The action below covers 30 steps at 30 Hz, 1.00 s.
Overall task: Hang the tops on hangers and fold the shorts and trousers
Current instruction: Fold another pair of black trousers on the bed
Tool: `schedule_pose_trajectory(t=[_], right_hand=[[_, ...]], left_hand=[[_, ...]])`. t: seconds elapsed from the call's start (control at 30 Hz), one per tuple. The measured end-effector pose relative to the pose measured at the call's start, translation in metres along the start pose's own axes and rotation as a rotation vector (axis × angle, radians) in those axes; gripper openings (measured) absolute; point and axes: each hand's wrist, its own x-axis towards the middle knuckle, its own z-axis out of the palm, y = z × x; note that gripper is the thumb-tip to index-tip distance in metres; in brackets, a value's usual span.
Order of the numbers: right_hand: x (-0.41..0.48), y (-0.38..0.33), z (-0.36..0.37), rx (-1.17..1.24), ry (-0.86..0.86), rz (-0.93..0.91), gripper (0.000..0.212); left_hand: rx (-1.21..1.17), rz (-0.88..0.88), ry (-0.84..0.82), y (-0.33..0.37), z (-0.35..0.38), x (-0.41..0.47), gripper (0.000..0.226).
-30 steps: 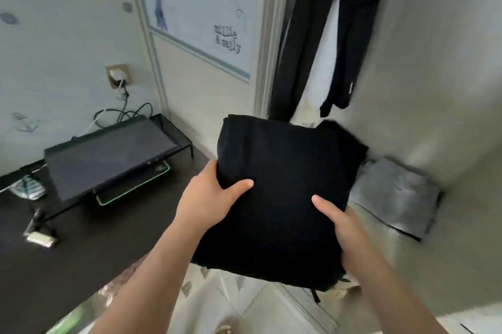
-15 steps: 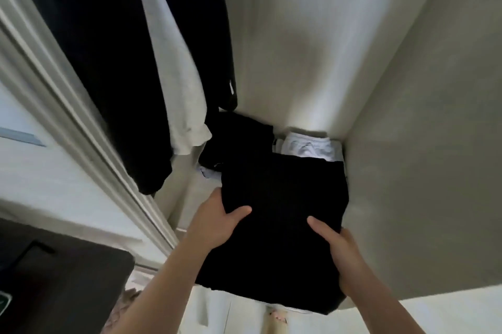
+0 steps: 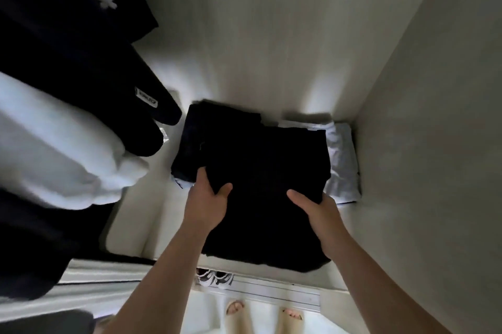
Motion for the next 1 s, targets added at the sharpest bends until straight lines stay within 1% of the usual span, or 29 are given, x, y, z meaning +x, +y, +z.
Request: schedule_pose_trajectory(t=[0.13, 0.23, 0.37, 0.43, 0.5, 0.57, 0.6, 0.67, 0.7, 0.73, 0.77, 0.83, 0.9, 1.0], right_hand=[[0.056, -0.004, 0.019, -0.047, 0.006, -0.026, 0.044], [0.098, -0.006, 0.037, -0.099, 0.026, -0.054, 0.048], [0.151, -0.005, 0.072, -0.197, 0.034, -0.078, 0.038], [0.176, -0.005, 0.093, -0.191, 0.025, -0.067, 0.042], [0.197, -0.006, 0.111, -0.248, 0.034, -0.069, 0.045], [0.215, -0.006, 0.124, -0.345, 0.093, -0.078, 0.051], [0.220, -0.005, 0.129, -0.417, 0.143, -0.088, 0.055], [0.225, 0.004, 0.138, -0.629, 0.244, -0.167, 0.073], [0.224, 0.011, 0.143, -0.756, 0.265, -0.239, 0.080], [0.223, 0.019, 0.148, -0.868, 0.257, -0.315, 0.083], [0.224, 0.027, 0.152, -0.957, 0.222, -0.377, 0.081], [0.233, 0.042, 0.161, -1.090, 0.145, -0.433, 0.074], [0.249, 0.049, 0.169, -1.161, 0.152, -0.448, 0.070], [0.275, 0.057, 0.179, -1.173, 0.186, -0.441, 0.072]], left_hand=[[0.041, 0.020, 0.051, 0.005, 0.003, 0.056, 0.054], [0.133, 0.045, 0.124, 0.007, -0.001, 0.098, 0.056], [0.222, 0.024, 0.192, 0.007, -0.013, 0.152, 0.051], [0.202, 0.002, 0.209, 0.006, -0.020, 0.177, 0.049], [0.139, -0.022, 0.203, 0.004, -0.023, 0.199, 0.051], [0.113, -0.022, 0.234, -0.001, -0.021, 0.218, 0.059], [0.135, -0.004, 0.274, -0.004, -0.019, 0.225, 0.067], [0.284, 0.097, 0.354, -0.012, -0.011, 0.231, 0.081], [0.386, 0.167, 0.355, -0.019, -0.005, 0.232, 0.083], [0.486, 0.235, 0.328, -0.027, 0.003, 0.234, 0.080], [0.567, 0.284, 0.284, -0.036, 0.012, 0.237, 0.075], [0.665, 0.297, 0.206, -0.055, 0.029, 0.246, 0.066], [0.703, 0.276, 0.189, -0.071, 0.040, 0.260, 0.064], [0.751, 0.280, 0.207, -0.089, 0.052, 0.279, 0.064]])
